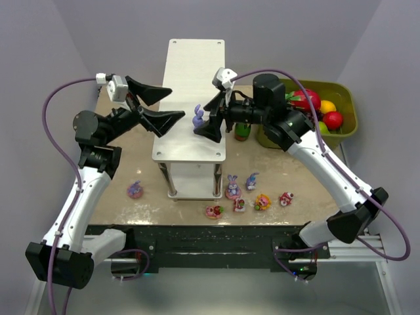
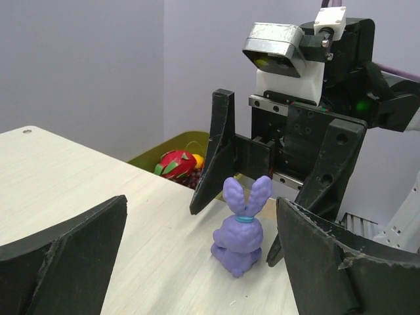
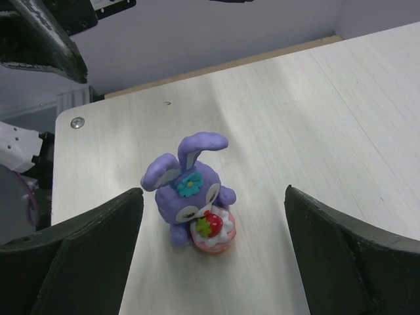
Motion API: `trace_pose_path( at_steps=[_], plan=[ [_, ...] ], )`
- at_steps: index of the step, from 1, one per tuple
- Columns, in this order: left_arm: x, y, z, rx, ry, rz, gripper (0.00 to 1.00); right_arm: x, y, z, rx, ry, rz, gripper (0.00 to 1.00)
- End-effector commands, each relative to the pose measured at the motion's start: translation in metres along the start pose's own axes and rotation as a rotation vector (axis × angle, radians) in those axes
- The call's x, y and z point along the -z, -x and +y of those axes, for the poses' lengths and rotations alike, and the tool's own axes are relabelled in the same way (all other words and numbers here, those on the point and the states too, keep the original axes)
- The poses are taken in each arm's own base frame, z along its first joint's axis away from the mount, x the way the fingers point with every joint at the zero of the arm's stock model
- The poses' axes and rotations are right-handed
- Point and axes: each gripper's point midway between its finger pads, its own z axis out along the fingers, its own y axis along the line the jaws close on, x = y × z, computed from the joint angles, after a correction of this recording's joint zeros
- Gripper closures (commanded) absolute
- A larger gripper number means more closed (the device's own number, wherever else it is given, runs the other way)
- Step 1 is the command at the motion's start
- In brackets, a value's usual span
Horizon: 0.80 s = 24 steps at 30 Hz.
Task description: Place and organize the plastic toys onto the shelf
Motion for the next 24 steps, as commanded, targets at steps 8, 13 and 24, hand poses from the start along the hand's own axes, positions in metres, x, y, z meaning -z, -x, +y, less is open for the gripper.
trace_pose_path(
  at_steps=[8,13,24],
  plan=[
    [-0.002,0.017,-0.002,-0.065,0.002,-0.004,0.00,-0.011,0.006,-0.003,0.070,0.031,-0.021,0.26],
    [-0.004,0.023,0.003,-0.082,0.026,-0.010,0.00,-0.006,0.007,-0.012,0.061,-0.043,-0.036,0.49],
    [-0.006,0.020,0.022,-0.070,0.105,0.016,0.01,-0.013,-0.005,-0.080,0.085,-0.270,0.000,0.51]
  ],
)
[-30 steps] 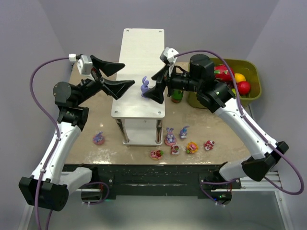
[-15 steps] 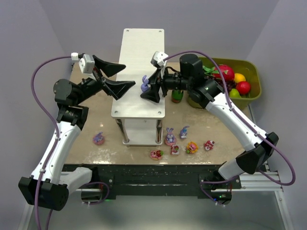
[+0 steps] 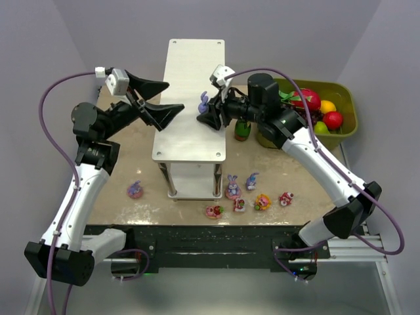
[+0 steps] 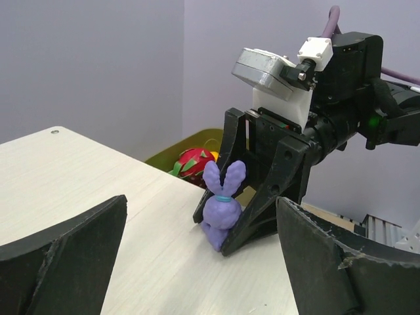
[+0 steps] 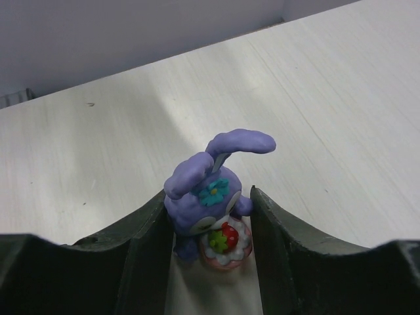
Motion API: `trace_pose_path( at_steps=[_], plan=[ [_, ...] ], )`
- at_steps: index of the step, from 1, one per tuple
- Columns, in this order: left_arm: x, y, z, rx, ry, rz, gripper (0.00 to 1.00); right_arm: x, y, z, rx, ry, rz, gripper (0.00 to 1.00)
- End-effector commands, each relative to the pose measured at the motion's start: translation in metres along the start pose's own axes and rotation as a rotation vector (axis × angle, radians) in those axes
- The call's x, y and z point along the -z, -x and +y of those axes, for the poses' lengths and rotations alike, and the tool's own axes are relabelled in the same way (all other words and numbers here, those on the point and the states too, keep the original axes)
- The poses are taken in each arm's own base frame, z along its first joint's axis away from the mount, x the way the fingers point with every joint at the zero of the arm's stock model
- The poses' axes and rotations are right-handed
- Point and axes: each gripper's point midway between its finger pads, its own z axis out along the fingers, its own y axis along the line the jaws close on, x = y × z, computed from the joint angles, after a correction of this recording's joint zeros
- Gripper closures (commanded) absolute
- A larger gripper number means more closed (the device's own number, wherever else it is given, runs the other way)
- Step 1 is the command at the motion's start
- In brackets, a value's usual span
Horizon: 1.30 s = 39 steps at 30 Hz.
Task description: Place and organize the plastic toys onto the shelf
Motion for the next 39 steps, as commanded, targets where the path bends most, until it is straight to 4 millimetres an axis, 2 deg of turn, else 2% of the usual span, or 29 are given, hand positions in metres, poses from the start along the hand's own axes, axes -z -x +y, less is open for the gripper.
trace_pose_path(
  at_steps=[1,4,10,14,15,16,18,20,22,25,27,29,34,35,37,39],
  plan=[
    [-0.002,0.012,0.014,-0.029,0.070,-0.006,0.00,-0.002,0.013,-0.053,0.063,-0.154,-0.053,0.50],
    [-0.003,0.012,0.018,-0.016,0.096,0.006,0.00,-0.004,0.015,-0.084,0.079,-0.181,-0.082,0.46],
    [-0.002,0.012,0.021,-0.021,0.112,0.023,0.00,-0.014,0.018,-0.125,0.126,-0.178,-0.111,0.45],
    [-0.002,0.008,0.024,-0.019,0.125,0.045,0.00,-0.024,0.020,-0.132,0.146,-0.129,-0.121,0.46],
    [-0.002,0.005,0.026,-0.015,0.131,0.055,0.00,-0.025,0.026,-0.133,0.156,-0.126,-0.131,0.46],
    [-0.002,0.003,0.028,-0.011,0.137,0.061,0.00,-0.031,0.017,-0.138,0.151,-0.118,-0.115,0.47],
    [-0.003,-0.001,0.031,-0.005,0.143,0.075,0.01,-0.035,0.022,-0.140,0.163,-0.107,-0.125,0.47],
    [-0.003,-0.003,0.033,-0.003,0.146,0.084,0.00,-0.043,0.016,-0.145,0.154,-0.102,-0.116,0.48],
    [-0.003,-0.007,0.036,-0.001,0.155,0.095,0.00,-0.045,0.019,-0.147,0.159,-0.092,-0.123,0.50],
    [-0.003,-0.008,0.038,-0.004,0.161,0.099,0.00,-0.052,0.019,-0.150,0.162,-0.075,-0.121,0.54],
    [-0.003,-0.011,0.040,-0.002,0.166,0.105,0.01,-0.055,0.021,-0.154,0.165,-0.071,-0.123,0.61],
    [-0.003,-0.011,0.041,0.000,0.169,0.107,0.01,-0.058,0.025,-0.152,0.176,-0.054,-0.129,0.65],
    [-0.006,-0.011,0.043,0.008,0.170,0.120,0.00,-0.070,0.013,-0.154,0.185,-0.003,-0.112,0.67],
    [-0.006,-0.014,0.043,0.016,0.170,0.130,0.00,-0.070,0.016,-0.153,0.197,0.012,-0.121,0.68],
    [-0.007,-0.013,0.044,0.020,0.165,0.136,0.00,-0.075,0.007,-0.155,0.196,0.035,-0.102,0.68],
    [-0.007,-0.016,0.045,0.031,0.168,0.149,0.01,-0.074,0.013,-0.152,0.216,0.067,-0.114,0.69]
  ],
)
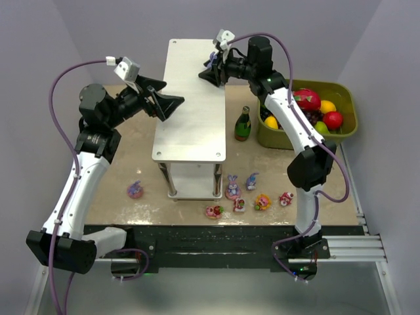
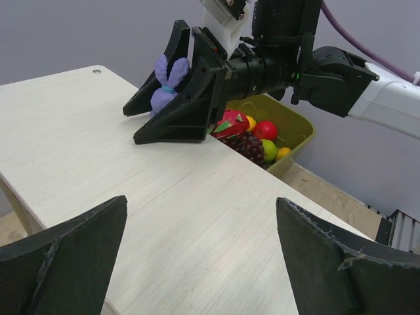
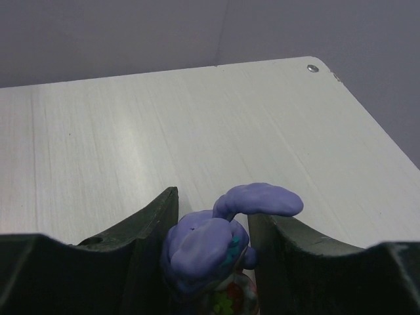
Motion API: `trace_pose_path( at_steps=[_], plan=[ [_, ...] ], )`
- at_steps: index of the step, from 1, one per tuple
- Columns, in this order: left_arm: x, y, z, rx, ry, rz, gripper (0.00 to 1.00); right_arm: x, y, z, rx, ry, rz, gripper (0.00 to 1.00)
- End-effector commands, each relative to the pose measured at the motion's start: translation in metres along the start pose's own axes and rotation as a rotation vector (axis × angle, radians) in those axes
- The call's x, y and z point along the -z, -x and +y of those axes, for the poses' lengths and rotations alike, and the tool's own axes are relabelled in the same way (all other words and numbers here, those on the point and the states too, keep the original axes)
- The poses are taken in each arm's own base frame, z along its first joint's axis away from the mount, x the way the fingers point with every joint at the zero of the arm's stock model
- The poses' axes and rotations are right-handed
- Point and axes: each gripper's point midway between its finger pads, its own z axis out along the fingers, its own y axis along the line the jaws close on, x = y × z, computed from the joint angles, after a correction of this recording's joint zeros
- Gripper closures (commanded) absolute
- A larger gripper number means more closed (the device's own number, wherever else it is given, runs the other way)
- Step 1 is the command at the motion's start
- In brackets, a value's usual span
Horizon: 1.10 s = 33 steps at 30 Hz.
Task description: Place and organize the plastic toys onto the shelf
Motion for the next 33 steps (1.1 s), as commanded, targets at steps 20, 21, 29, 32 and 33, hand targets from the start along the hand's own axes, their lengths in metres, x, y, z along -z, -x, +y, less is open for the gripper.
trace_pose_path(
  at_steps=[20,21,29,32,33],
  plan=[
    [-0.007,0.006,0.005,0.031,0.007,0.011,0.01,0.013,0.000,-0.009,-0.133,0.286,-0.124,0.65],
    [-0.007,0.006,0.006,0.032,0.010,0.011,0.00,0.012,0.002,-0.009,-0.136,0.289,-0.133,0.65],
    [-0.008,0.002,0.009,0.034,0.014,0.018,0.00,0.003,0.001,-0.009,-0.150,0.275,-0.135,0.63],
    [-0.008,0.003,0.009,0.028,0.014,0.018,0.00,-0.002,-0.005,-0.010,-0.122,0.246,-0.109,0.61],
    [-0.008,0.002,0.010,0.028,0.016,0.020,0.00,-0.003,-0.009,-0.010,-0.112,0.234,-0.094,0.60]
  ],
)
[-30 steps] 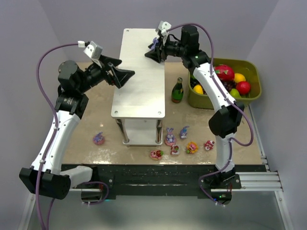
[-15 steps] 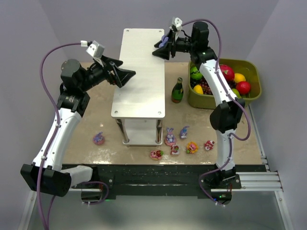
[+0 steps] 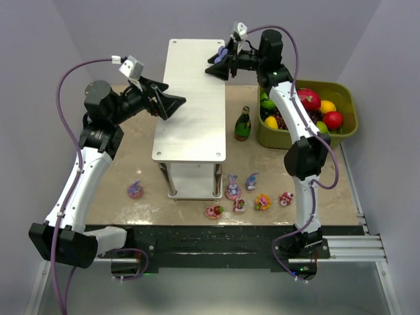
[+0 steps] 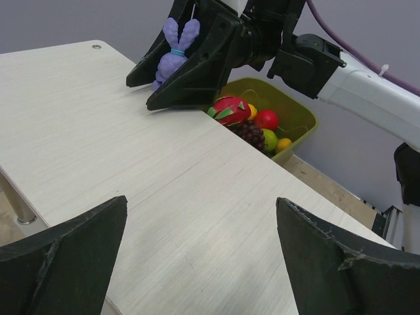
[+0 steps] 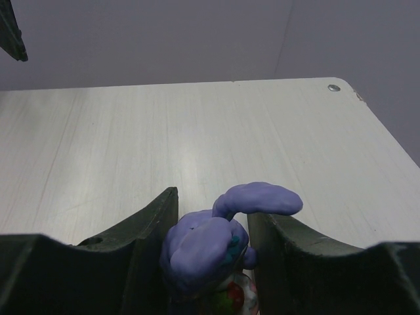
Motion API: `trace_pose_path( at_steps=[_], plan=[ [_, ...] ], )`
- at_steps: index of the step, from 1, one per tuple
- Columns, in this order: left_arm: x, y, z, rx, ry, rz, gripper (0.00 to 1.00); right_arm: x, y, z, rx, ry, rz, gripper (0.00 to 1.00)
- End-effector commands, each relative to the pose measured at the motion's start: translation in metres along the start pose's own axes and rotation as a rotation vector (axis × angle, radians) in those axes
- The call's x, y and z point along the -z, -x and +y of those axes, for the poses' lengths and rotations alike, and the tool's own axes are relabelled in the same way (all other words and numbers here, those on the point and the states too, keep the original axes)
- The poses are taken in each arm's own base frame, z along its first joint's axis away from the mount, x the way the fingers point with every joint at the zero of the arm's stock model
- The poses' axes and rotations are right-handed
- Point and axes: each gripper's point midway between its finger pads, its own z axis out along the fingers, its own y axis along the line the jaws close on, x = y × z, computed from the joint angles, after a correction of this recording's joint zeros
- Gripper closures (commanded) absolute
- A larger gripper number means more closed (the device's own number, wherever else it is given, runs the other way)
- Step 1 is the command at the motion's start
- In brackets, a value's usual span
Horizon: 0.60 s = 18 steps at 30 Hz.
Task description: Place and organize the plastic toys onto the shelf
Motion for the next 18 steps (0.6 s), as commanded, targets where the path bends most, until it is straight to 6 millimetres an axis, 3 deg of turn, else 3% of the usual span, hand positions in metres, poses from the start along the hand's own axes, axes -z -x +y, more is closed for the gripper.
trace_pose_path(
  at_steps=[1,8,18],
  plan=[
    [0.001,0.017,-0.002,-0.023,-0.003,-0.032,0.00,-0.010,-0.010,0.001,0.007,-0.027,0.046,0.60],
    [0.000,0.014,-0.002,-0.030,-0.007,-0.024,0.00,-0.014,-0.017,-0.001,0.039,-0.067,0.081,0.57],
    [-0.001,0.013,0.000,-0.044,-0.008,-0.021,0.01,-0.016,-0.020,-0.005,0.048,-0.133,0.133,0.24]
  ],
)
